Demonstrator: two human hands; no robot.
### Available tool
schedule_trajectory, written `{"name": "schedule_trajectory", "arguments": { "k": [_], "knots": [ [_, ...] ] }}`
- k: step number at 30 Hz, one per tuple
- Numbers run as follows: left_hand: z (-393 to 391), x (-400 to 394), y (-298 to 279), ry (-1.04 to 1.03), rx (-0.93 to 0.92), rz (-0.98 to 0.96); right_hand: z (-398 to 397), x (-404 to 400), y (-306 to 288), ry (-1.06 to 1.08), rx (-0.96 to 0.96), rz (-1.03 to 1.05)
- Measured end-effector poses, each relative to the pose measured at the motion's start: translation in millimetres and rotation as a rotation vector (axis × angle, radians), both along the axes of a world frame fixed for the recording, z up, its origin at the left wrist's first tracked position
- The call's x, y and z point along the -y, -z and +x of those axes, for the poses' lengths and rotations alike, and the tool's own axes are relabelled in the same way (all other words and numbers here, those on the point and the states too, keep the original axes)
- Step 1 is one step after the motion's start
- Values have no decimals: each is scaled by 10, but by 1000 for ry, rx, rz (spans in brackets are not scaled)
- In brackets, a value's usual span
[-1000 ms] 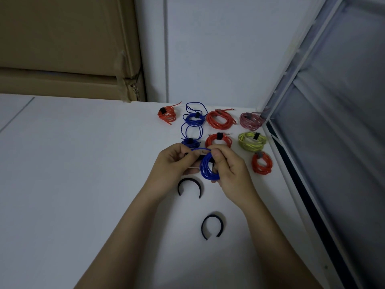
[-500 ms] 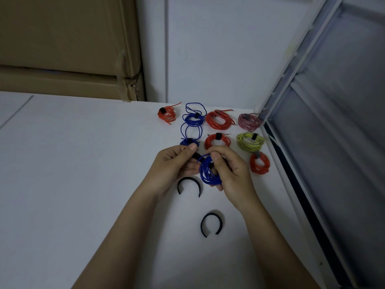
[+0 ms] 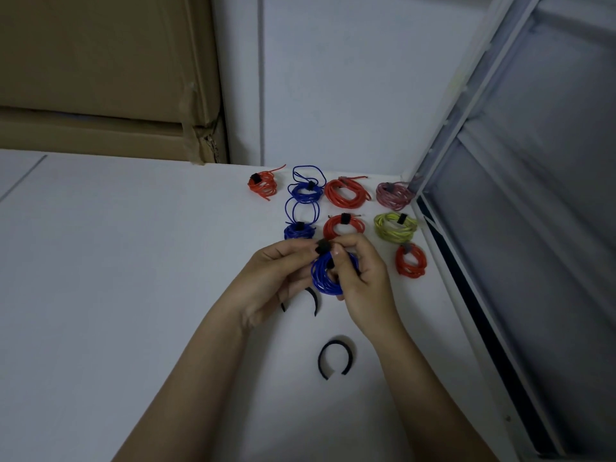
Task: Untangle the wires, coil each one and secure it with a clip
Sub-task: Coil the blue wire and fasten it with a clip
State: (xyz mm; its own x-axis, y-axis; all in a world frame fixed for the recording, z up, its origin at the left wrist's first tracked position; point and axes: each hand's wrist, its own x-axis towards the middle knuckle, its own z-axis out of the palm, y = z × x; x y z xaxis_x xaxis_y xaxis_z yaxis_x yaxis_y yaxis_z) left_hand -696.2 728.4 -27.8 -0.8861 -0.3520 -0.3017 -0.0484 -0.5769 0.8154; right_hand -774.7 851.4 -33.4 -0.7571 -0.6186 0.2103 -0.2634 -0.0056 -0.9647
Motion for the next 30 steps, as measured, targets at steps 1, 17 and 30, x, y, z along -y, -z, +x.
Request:
{"name": "schedule_trajectory", "arguments": {
  "k": [1,17,30],
  "knots": [
    [-1,-1,-1,9,-4,11,1,13,26,10,0,-2],
    [-18,-61,-27,-133,26,-15,-71,-69,56,-144,-139,94],
    [7,-70,-61,-109,6,-164,-190,-136,-47,-23,-244,81]
  ]
}}
